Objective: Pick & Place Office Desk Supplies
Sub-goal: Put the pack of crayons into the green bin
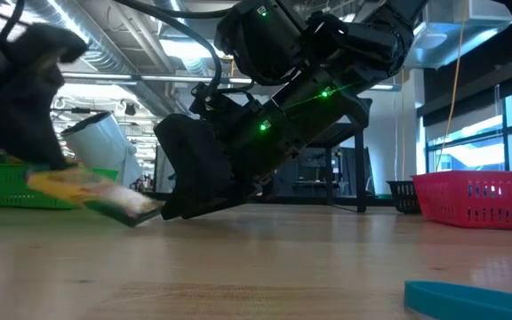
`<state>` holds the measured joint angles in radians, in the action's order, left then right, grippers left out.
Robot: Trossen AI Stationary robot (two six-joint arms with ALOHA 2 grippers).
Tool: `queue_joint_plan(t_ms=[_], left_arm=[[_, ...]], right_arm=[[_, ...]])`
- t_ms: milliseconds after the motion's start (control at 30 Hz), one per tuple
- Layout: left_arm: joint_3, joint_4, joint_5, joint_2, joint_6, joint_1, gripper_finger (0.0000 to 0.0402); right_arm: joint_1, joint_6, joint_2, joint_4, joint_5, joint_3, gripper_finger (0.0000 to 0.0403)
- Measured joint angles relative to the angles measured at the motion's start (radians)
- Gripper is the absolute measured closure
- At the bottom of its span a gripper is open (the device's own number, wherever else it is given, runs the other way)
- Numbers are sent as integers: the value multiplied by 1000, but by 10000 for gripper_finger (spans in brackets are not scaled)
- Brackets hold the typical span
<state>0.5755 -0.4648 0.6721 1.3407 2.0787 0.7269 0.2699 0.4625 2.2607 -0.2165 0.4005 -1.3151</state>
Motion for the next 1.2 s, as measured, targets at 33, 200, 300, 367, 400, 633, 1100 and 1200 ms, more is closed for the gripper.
queue_joint_plan(t_ms=[33, 200, 300, 367, 400, 633, 1100, 1200], left_arm=[[0, -10, 14, -18, -15, 0, 399], [1, -56, 106, -113, -86, -2, 400], [1, -73, 159, -161, -122, -3, 400], [1, -75, 197, -191, -148, -3, 400], [1, -77, 215, -207, -161, -2, 399], [2, -96, 334, -300, -248, -3, 399], [3, -354, 429, -545, -313, -31, 399], [3, -401, 434, -604, -344, -59, 399]], right_arm=[[0, 0, 0, 0, 0, 0, 254], [0, 0, 0, 0, 0, 0, 254], [0, 0, 0, 0, 0, 0, 254], [0, -1, 0, 0, 0, 0, 254], [0, -1, 0, 0, 0, 0, 254], [0, -1, 0, 0, 0, 0, 254], [0, -1, 0, 0, 0, 0, 254], [0, -1, 0, 0, 0, 0, 254]])
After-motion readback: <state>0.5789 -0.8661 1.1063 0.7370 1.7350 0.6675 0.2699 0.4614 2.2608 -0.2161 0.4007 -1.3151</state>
